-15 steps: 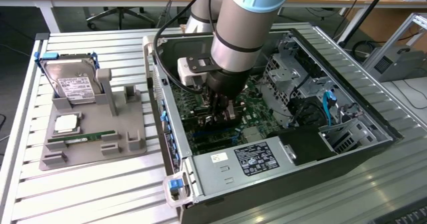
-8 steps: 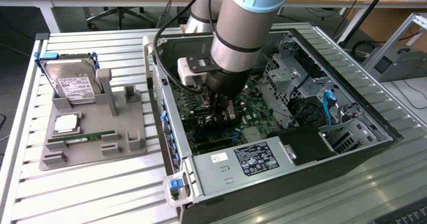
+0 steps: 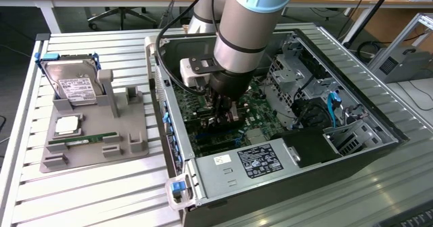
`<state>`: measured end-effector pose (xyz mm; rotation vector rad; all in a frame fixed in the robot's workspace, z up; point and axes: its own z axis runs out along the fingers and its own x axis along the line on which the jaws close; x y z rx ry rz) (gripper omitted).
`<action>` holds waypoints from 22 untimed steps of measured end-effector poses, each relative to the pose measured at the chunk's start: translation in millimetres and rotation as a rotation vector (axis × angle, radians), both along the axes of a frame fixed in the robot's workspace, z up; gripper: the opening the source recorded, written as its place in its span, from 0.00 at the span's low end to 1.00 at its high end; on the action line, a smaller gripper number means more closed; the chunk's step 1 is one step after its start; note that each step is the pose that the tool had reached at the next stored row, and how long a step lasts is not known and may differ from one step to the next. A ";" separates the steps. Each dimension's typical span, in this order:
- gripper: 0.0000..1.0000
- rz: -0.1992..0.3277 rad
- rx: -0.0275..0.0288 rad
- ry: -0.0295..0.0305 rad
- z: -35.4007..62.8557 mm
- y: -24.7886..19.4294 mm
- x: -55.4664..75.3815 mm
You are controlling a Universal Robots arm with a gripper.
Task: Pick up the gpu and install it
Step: 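Press down on the gpu until it lock into place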
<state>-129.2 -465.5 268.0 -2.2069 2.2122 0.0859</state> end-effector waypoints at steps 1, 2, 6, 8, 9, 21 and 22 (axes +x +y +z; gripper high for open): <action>0.27 0.000 0.0000 0.0000 0.0 0.0 0.0; 0.27 0.000 0.0002 0.0001 0.0 0.0 0.0; 0.40 0.000 0.0001 -0.0001 0.0 0.0 0.0; 0.40 0.000 0.0000 0.0000 0.0 0.0 0.0; 0.40 0.000 -0.0001 0.0001 0.4 0.0 0.0; 0.40 0.000 -0.0001 0.0002 28.6 0.0 0.0; 0.40 0.000 0.0001 0.0000 28.8 0.0 0.0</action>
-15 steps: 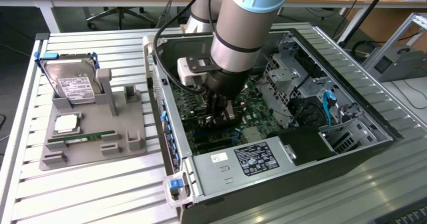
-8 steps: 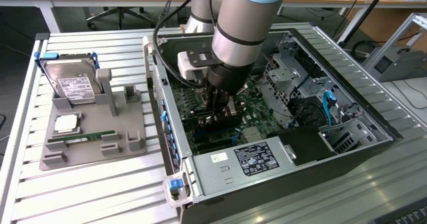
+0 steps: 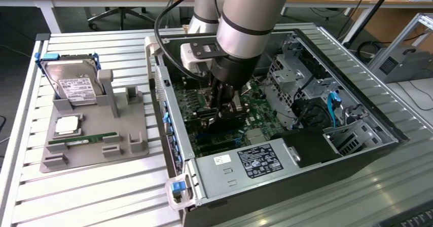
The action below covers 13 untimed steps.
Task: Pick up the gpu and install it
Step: 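Press down on the gpu until it lock into place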
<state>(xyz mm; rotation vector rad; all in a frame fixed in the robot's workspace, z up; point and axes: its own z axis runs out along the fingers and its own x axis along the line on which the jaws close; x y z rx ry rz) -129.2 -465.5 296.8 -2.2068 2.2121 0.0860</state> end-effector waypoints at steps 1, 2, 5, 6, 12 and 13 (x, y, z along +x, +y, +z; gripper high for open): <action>0.40 0.000 0.0000 0.0000 0.0 0.0 0.0; 0.40 0.000 0.0000 0.0000 0.0 0.0 0.0; 0.40 0.000 -0.0002 0.0002 0.1 -0.1 0.9; 0.40 0.000 -0.0002 0.0001 0.1 -0.1 1.0; 0.40 0.000 -0.0001 0.0001 0.1 0.0 1.1; 0.40 0.000 -0.0001 0.0001 0.1 0.0 1.1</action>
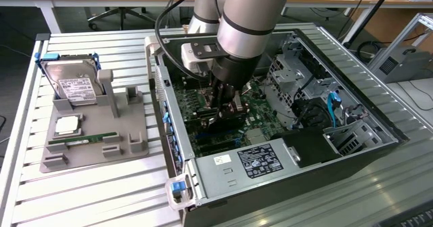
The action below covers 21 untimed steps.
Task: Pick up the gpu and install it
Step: 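Press down on the gpu until it lock into place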
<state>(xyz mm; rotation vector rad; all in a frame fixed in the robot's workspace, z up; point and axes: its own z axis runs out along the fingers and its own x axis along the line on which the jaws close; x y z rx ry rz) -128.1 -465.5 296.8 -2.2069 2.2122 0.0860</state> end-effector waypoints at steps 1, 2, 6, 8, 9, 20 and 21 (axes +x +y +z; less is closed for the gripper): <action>0.40 0.000 0.0000 0.0000 0.0 0.0 0.0; 0.40 0.000 0.0000 0.0000 0.0 0.0 0.0; 0.39 0.000 0.0000 0.0000 0.0 0.0 0.0; 0.25 0.000 0.0000 0.0000 0.0 0.0 0.0; 0.20 0.000 0.0000 0.0000 0.0 0.0 0.0; 0.11 0.000 0.0001 -0.0001 -1.2 4.1 0.1; 0.11 0.000 0.0001 -0.0001 -2.9 4.8 0.0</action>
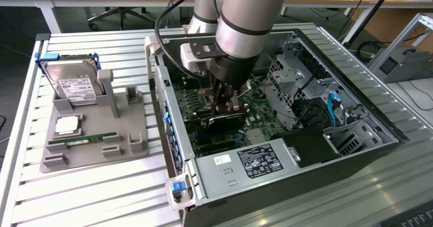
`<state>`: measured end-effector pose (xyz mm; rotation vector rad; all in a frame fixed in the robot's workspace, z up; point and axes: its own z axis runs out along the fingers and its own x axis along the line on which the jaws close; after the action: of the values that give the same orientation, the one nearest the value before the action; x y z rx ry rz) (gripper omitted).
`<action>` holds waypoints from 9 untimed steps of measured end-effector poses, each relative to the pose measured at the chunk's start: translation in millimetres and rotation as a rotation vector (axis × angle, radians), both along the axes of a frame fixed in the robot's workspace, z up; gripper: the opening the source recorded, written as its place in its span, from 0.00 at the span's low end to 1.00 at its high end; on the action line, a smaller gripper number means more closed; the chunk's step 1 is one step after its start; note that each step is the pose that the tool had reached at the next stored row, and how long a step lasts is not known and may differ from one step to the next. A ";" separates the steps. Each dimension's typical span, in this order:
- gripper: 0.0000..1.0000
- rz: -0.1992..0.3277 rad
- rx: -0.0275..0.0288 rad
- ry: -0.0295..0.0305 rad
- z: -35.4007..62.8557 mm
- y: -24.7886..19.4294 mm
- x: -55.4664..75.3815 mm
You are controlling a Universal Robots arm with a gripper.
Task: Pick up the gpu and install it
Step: 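Press down on the gpu until it lock into place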
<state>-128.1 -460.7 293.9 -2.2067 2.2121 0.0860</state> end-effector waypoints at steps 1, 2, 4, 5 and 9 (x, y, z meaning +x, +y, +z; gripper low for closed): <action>0.11 0.000 -0.0002 0.0001 -2.6 1.0 0.0; 0.11 0.000 -0.0002 0.0001 -4.1 1.6 0.0; 0.11 0.000 -0.0001 0.0000 -4.5 2.3 0.1; 0.11 0.000 0.0000 0.0000 -5.4 2.7 0.0; 0.11 0.000 -0.0001 0.0001 -11.1 3.3 0.0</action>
<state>-128.1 -457.4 282.8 -2.2070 2.2121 0.0860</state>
